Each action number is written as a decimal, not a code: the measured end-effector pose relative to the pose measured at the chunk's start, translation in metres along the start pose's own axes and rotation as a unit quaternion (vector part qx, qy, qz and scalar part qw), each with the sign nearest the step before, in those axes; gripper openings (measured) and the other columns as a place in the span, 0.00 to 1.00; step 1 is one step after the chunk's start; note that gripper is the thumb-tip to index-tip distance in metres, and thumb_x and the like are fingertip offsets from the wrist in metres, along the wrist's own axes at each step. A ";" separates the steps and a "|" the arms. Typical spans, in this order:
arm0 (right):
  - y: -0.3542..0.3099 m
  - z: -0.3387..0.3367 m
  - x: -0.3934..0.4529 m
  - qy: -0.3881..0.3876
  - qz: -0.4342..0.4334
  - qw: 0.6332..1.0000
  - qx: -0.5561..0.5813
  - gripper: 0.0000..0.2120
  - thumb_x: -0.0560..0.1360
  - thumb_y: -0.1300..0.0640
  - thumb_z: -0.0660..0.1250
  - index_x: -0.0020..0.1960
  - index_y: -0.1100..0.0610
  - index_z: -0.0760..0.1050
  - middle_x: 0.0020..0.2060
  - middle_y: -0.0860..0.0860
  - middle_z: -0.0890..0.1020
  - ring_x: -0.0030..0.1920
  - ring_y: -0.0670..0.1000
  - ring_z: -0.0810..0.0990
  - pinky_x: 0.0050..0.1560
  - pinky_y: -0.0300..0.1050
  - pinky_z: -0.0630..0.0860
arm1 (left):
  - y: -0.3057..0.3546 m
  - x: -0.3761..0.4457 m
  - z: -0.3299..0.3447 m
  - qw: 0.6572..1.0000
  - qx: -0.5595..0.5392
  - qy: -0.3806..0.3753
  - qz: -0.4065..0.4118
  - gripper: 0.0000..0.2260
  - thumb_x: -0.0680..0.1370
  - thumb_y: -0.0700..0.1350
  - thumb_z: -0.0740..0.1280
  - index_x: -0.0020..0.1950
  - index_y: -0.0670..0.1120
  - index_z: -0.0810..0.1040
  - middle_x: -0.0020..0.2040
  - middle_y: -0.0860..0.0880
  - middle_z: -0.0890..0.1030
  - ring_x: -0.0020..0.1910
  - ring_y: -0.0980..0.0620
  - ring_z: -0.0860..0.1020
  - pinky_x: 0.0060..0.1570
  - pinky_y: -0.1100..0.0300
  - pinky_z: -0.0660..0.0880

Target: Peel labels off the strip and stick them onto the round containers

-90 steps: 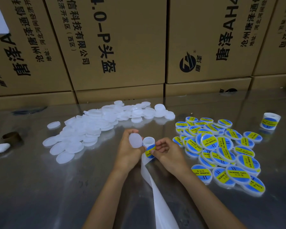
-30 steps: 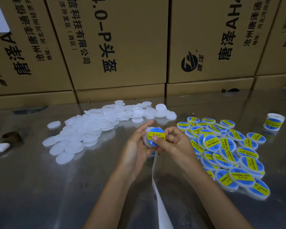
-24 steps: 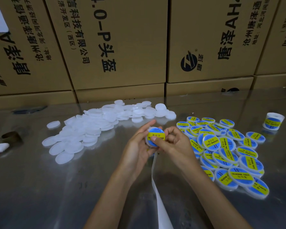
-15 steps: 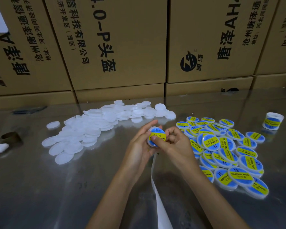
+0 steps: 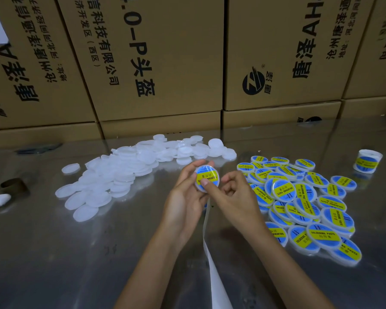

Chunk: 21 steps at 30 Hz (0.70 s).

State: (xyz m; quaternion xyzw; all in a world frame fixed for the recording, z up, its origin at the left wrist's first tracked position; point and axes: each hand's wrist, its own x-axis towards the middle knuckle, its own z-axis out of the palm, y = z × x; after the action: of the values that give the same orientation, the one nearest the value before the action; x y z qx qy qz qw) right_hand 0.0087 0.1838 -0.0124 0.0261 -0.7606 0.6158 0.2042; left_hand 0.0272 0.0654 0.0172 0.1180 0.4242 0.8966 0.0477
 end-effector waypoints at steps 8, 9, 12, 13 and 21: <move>0.005 -0.003 -0.003 -0.020 -0.079 0.995 -0.055 0.20 0.80 0.46 0.63 0.36 0.59 0.69 0.24 0.45 0.68 0.28 0.44 0.66 0.31 0.39 0.63 | 0.000 0.002 -0.007 0.995 0.097 0.026 0.024 0.14 0.79 0.33 0.61 0.60 0.45 0.78 0.60 0.44 0.84 0.55 0.45 0.81 0.50 0.59 0.81; 0.006 -0.005 -0.002 -0.014 -0.087 0.994 -0.064 0.19 0.81 0.48 0.62 0.36 0.59 0.69 0.25 0.45 0.68 0.28 0.44 0.66 0.31 0.40 0.63 | 0.000 0.002 -0.009 0.987 0.152 0.035 0.037 0.16 0.78 0.31 0.63 0.61 0.46 0.78 0.57 0.44 0.85 0.53 0.46 0.82 0.50 0.58 0.81; 0.008 -0.010 0.001 -0.014 -0.116 0.988 -0.098 0.18 0.81 0.51 0.62 0.35 0.57 0.68 0.25 0.45 0.68 0.29 0.45 0.65 0.31 0.39 0.62 | 0.001 -0.001 -0.013 0.967 0.250 0.024 0.050 0.24 0.75 0.26 0.67 0.66 0.48 0.77 0.52 0.46 0.86 0.49 0.50 0.84 0.46 0.57 0.82; 0.009 -0.011 0.001 -0.016 -0.125 0.986 -0.109 0.18 0.82 0.52 0.62 0.35 0.56 0.67 0.25 0.45 0.68 0.29 0.45 0.65 0.31 0.40 0.61 | 0.003 -0.001 -0.014 0.967 0.252 0.023 0.043 0.25 0.75 0.26 0.68 0.67 0.47 0.77 0.51 0.46 0.86 0.48 0.50 0.85 0.43 0.58 0.82; 0.008 -0.010 -0.002 -0.069 -0.137 0.981 -0.116 0.19 0.80 0.41 0.58 0.38 0.53 0.66 0.26 0.45 0.71 0.29 0.46 0.68 0.33 0.47 0.66 | 0.007 -0.002 -0.013 0.972 0.207 0.104 0.048 0.14 0.74 0.34 0.73 0.57 0.45 0.84 0.48 0.41 0.87 0.42 0.44 0.86 0.38 0.61 0.82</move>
State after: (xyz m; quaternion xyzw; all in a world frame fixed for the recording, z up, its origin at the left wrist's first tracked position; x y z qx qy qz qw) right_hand 0.0112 0.1950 -0.0190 0.1486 -0.8283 0.4865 0.2347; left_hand 0.0263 0.0506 0.0142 0.0520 0.5967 0.7981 -0.0655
